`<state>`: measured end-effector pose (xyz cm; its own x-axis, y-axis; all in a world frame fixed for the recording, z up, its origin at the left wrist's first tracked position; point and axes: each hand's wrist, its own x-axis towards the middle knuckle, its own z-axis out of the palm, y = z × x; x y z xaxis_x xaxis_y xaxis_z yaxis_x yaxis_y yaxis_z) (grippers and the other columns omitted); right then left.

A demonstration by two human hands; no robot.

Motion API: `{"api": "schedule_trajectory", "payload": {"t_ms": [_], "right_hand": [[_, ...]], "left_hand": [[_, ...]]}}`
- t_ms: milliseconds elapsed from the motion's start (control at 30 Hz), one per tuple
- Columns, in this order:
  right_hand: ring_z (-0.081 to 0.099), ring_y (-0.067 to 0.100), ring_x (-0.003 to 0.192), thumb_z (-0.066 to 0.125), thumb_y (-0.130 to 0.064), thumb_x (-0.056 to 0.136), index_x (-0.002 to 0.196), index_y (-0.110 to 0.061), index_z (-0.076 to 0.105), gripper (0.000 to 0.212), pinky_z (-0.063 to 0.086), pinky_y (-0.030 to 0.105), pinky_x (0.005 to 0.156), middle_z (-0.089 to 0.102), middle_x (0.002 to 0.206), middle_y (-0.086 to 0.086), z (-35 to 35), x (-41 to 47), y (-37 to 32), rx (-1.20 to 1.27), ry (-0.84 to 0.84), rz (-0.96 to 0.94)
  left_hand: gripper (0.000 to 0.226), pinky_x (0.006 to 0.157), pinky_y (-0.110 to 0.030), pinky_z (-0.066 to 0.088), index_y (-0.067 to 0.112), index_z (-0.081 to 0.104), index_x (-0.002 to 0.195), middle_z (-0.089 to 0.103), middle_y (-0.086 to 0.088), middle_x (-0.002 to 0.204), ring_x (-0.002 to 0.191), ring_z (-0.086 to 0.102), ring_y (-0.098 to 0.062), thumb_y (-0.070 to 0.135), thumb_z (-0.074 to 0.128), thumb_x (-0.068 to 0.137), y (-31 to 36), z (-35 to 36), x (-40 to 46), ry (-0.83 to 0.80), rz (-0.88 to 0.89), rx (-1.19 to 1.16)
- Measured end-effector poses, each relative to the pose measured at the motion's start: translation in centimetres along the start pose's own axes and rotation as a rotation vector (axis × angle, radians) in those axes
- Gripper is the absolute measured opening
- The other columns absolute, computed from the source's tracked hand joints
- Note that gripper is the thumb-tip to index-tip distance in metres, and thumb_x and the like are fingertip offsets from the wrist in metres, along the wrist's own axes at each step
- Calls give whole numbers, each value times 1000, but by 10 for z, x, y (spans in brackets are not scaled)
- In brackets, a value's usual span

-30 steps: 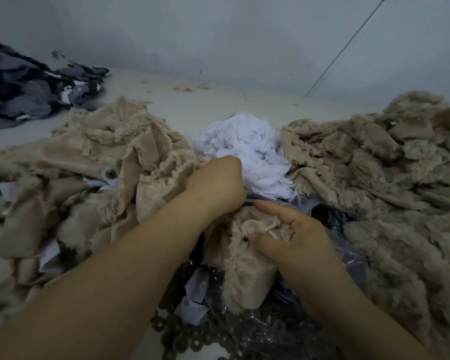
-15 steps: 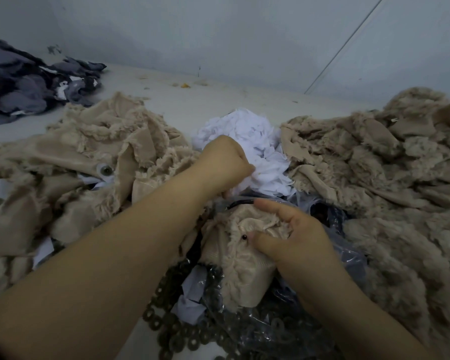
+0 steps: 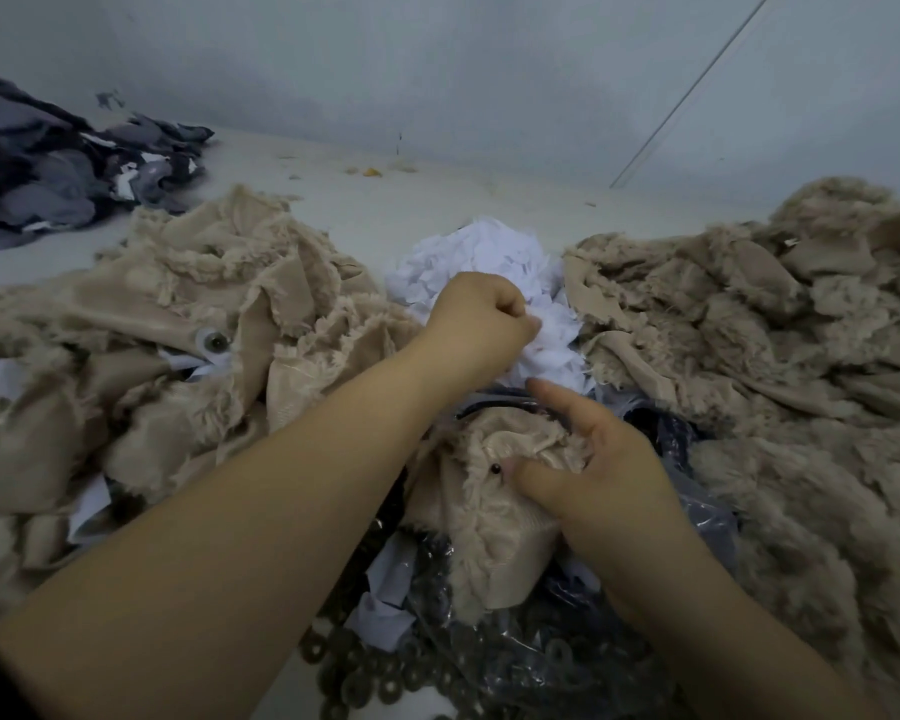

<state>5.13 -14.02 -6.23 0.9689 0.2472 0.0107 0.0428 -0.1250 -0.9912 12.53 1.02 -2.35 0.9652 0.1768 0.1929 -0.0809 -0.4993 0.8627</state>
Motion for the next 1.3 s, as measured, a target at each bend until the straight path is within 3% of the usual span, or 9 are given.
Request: {"api": "schedule_trajectory", "payload": {"t_ms": [100,200,300,433,567,667,1033,1200,1300], "right_hand": [[42,-20,107,78,-16,84,145,-48,40,79,47,8,68,42,139,-32,-2,6,-8,-120,-26,-17],[54,-23,62,77,-18,84,152,-50,23,93,44,7,44,35,152,-13,-3,19,-17,-216,-69,31],[57,1,47,75,-12,82,152,-48,22,96,46,17,45,59,123,-1,0,33,-26,-184,-132,77],[73,29,91,77,0,74,119,-20,64,51,59,52,86,75,104,13,9,52,-27,-41,-177,179],[70,41,100,80,-3,64,107,-6,69,45,49,69,91,74,102,19,16,57,-25,-9,-193,338],[72,36,97,83,-7,68,116,-6,65,51,54,62,89,75,102,15,16,55,-23,-16,-187,329],[72,6,88,82,-9,77,114,-35,66,47,60,34,82,76,96,-12,8,4,-28,-194,-193,-16],[62,-17,79,85,-11,74,133,-26,56,67,48,2,65,61,98,-23,6,8,-23,-247,-166,28],[56,-13,87,85,-19,74,145,-28,47,81,46,5,68,53,105,-26,4,14,-21,-302,-153,26]], "left_hand": [[14,46,-20,42,-2,58,84,61,-15,66,47,57,-13,5,55,95,0,-8,-7,-11,34,-66],[13,46,-16,42,3,54,92,66,-24,68,48,61,-16,8,47,100,-2,-13,-13,-45,71,-100],[13,45,-17,41,7,54,92,66,-18,62,43,56,-10,10,45,102,-5,-13,-15,-85,56,-132],[20,51,-28,43,5,52,84,57,-12,67,56,53,-19,13,47,101,-6,-13,-16,-77,-20,-251],[24,61,-49,50,2,49,83,45,-13,80,56,53,-24,16,47,103,-1,-21,-22,-38,-5,-361],[30,71,-65,50,-9,48,82,47,-15,87,51,57,-26,12,48,102,0,-29,-29,-51,-33,-477],[22,46,-29,44,0,54,80,58,-14,60,48,52,-24,9,50,100,-19,-43,-71,-110,-26,-608],[13,38,-20,43,4,70,87,65,-20,67,42,56,-17,14,64,93,-21,-81,-89,-849,8,-520],[16,38,-21,41,6,73,87,70,-20,74,41,54,-17,20,67,92,-19,-85,-88,-735,-14,-122]]}}
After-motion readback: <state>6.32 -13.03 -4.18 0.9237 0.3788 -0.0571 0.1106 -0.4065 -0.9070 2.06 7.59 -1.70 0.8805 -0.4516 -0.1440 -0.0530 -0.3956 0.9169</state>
